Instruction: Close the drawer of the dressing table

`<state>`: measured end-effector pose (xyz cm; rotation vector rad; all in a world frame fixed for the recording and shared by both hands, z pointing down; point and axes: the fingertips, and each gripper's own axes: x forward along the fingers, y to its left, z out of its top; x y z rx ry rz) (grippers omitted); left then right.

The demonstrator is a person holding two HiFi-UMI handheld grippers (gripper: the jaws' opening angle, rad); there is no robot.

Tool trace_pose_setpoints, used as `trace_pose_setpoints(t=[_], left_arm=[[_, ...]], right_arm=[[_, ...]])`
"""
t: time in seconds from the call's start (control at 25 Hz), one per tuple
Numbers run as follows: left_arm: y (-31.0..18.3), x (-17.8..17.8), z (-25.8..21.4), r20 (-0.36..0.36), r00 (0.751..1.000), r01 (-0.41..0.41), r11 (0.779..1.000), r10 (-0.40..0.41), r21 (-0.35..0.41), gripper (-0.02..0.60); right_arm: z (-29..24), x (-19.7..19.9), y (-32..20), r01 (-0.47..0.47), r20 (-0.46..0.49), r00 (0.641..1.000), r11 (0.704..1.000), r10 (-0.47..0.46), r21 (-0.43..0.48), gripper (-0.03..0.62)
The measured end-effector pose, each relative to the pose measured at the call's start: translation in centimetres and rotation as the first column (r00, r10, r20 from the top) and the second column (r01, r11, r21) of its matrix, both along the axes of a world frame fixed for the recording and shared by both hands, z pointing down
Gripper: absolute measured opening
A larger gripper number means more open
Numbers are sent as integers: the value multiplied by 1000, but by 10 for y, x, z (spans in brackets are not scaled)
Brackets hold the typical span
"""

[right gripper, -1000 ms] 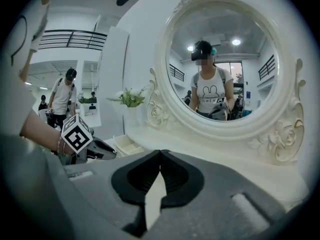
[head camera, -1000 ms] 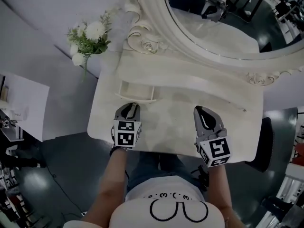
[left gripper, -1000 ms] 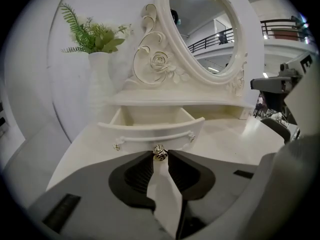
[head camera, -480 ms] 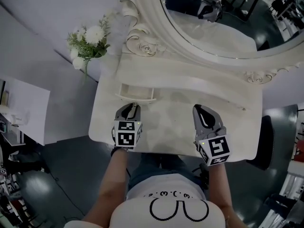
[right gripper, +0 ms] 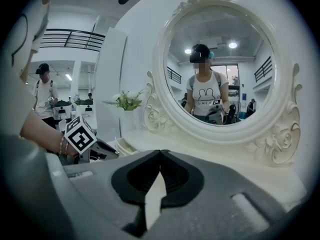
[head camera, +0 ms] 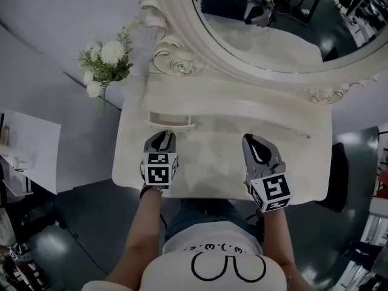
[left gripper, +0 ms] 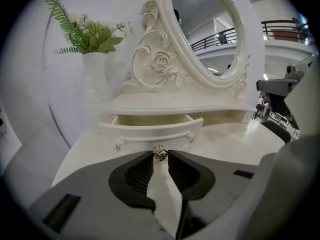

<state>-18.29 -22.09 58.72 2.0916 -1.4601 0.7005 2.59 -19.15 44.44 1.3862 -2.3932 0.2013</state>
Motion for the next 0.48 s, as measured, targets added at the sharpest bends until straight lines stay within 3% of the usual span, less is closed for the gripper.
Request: trace_pose_setpoints(t=[0.48], left_arm=[[-24, 3, 5, -9, 1000, -2, 1000, 2, -6, 91]], right_arm=[[1, 11, -4, -43, -6, 999, 999, 43, -3, 0]])
